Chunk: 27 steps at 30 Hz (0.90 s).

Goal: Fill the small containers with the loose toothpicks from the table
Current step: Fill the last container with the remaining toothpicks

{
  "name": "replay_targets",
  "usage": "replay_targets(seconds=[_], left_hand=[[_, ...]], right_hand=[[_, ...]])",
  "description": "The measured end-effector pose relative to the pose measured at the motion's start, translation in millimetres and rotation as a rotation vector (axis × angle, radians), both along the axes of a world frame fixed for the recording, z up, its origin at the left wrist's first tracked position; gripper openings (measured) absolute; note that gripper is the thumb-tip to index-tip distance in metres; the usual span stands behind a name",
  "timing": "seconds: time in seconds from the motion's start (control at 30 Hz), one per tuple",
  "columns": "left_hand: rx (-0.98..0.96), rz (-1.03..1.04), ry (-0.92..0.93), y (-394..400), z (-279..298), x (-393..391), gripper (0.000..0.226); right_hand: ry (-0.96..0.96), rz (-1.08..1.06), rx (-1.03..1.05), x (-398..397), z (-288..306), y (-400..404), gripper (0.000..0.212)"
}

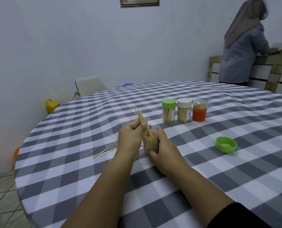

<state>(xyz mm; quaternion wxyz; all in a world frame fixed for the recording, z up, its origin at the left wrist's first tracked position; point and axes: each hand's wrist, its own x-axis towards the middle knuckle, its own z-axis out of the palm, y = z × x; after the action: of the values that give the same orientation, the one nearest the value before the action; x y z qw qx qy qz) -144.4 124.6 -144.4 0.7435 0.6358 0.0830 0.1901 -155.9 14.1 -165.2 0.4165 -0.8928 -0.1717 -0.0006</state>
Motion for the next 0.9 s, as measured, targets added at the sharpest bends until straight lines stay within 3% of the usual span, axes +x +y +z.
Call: replay_targets(seconds=[0.17, 0.3, 0.47, 0.63, 0.9], left_hand=[[0.14, -0.01, -0.041, -4, -3, -2, 0.025], [0.211, -0.025, -0.068, -4, -4, -5, 0.023], [0.343, -0.018, -0.094, -8, -2, -10, 0.019], [0.37, 0.008, -0.101, -10, -3, -9, 0.024], [0.419, -0.007, -0.065, -7, -4, -12, 0.036]], right_hand=[[-0.102, -0.058, 0.117, 4, -1, -2, 0.076], [-0.421, -0.124, 0.287, 1, 4, -1, 0.05], [-0.768, -0.095, 0.184, 2, 0, 5, 0.037], [-0.877, -0.062, 0.085, 10, -5, 3, 0.026], [-0.849, -0.078, 0.072, 11, -3, -2, 0.029]])
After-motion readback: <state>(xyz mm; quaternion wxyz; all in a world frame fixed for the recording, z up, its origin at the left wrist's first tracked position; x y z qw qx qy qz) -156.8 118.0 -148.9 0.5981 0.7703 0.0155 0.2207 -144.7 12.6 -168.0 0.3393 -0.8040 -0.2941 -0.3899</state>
